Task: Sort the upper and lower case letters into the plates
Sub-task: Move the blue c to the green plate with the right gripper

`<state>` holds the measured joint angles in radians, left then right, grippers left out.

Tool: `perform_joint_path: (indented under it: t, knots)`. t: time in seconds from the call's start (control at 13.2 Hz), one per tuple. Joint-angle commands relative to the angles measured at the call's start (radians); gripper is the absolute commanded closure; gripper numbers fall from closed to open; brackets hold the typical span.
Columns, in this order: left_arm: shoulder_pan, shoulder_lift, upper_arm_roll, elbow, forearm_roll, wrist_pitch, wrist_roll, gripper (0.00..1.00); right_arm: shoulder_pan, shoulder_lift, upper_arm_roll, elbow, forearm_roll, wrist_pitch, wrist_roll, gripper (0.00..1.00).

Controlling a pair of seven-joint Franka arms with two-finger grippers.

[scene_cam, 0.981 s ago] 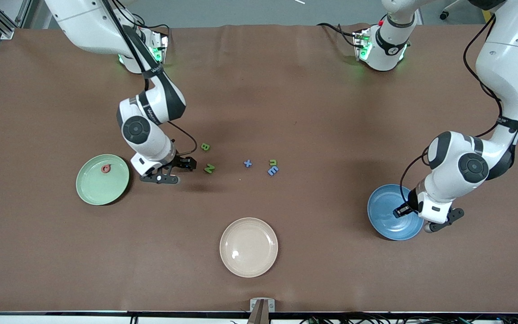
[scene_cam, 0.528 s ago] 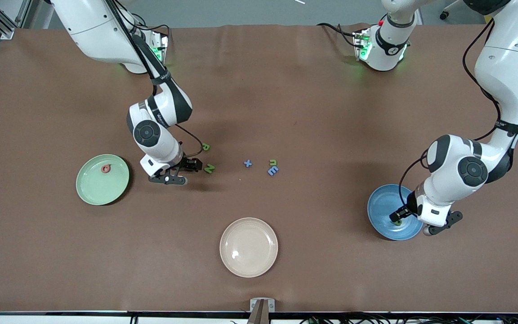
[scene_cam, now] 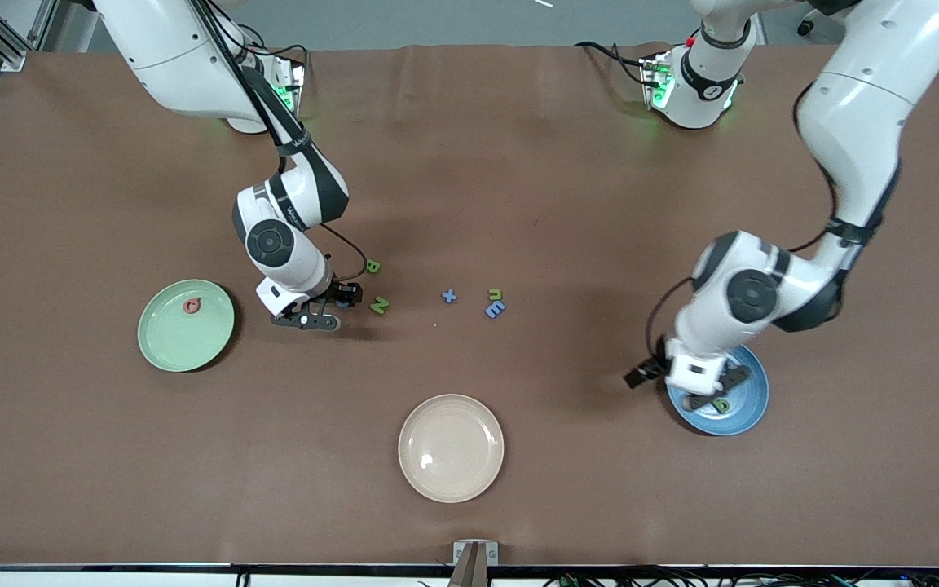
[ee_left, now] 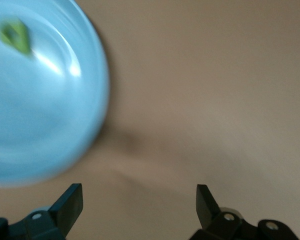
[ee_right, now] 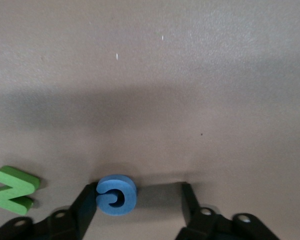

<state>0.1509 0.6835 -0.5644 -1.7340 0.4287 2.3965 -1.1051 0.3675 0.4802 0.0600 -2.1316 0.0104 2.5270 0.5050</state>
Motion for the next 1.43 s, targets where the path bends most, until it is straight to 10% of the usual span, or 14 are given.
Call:
perform_joint_path:
  t: [0.0, 0.68, 1.36]
  knots:
    - [-0.126, -0.022, 0.014, -0.009, 0.022, -0.019, -0.175, 0.0, 0.019, -0.014, -0.005, -0.022, -0.009, 0.016, 0.024, 0.35]
    - [-0.355, 0.011, 0.021, -0.004, 0.076, -0.017, -0.366, 0.0, 0.016, -0.025, -0.006, -0.017, -0.009, 0.007, 0.021, 0.76]
    - [-0.464, 0.053, 0.077, 0.01, 0.113, -0.014, -0.473, 0.01, -0.244, -0.213, -0.014, -0.016, -0.016, -0.175, -0.406, 0.79]
